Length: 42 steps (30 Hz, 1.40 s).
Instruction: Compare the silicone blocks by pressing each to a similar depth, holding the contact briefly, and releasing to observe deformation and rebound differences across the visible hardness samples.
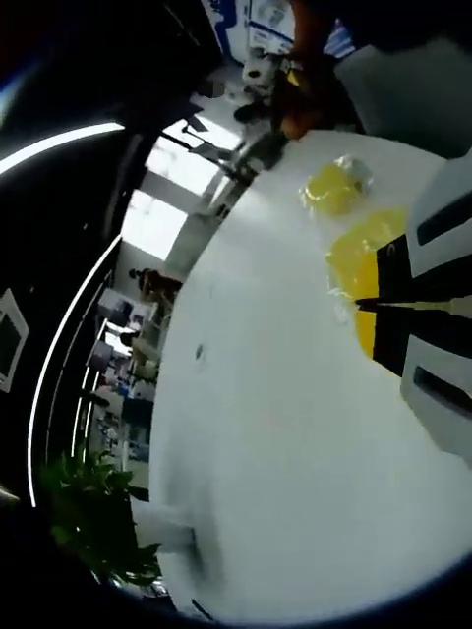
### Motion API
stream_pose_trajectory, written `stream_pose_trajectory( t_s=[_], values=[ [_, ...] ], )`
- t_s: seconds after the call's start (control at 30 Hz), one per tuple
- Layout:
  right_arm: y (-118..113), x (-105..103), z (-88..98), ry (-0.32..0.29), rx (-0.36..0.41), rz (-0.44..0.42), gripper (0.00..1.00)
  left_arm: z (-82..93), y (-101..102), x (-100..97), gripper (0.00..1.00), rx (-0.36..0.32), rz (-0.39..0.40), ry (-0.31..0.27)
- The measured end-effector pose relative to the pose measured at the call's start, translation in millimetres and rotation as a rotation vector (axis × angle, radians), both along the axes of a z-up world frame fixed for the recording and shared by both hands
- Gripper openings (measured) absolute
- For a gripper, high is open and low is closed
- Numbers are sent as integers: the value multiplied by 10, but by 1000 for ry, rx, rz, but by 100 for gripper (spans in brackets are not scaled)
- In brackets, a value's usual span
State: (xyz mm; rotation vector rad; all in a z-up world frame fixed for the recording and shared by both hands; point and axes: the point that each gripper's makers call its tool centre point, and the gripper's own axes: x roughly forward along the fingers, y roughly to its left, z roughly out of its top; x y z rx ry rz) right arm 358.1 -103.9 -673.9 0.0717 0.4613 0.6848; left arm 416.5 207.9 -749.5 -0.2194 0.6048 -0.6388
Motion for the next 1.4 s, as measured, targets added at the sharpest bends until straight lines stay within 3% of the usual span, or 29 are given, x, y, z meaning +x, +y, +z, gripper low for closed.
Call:
stream_pose_trajectory(
  t_s=[0.17,0.27,0.3,0.37,0.57,0.8,0.87,0.97,1.07,1.17,1.4],
  values=[
    [-19,-5,-22,6,-3,-3,96,-100,38,20,0,81,-48,-9],
    [-27,-9,-41,16,-7,-2,96,-268,129,29,0,232,-99,-5],
    [-28,-9,-44,16,-11,1,96,-298,125,32,0,247,-107,2],
    [-30,-7,-38,16,-14,2,96,-273,80,68,0,214,-117,-12],
    [-50,22,-22,16,-16,1,96,-287,69,97,0,254,-135,-24],
    [-47,37,-54,22,-16,5,96,-330,160,142,4,245,-79,11],
    [-33,38,-50,21,-16,8,96,-326,197,161,12,249,-60,7],
    [-33,51,-50,21,-14,9,96,-288,327,229,31,223,31,18],
    [-39,70,-40,21,-10,6,96,-253,398,206,44,212,50,22],
    [-41,76,-59,34,-9,5,96,-221,445,194,67,191,70,22],
    [-8,66,-103,49,-17,9,96,-34,502,190,83,146,101,-13]
  ],
)
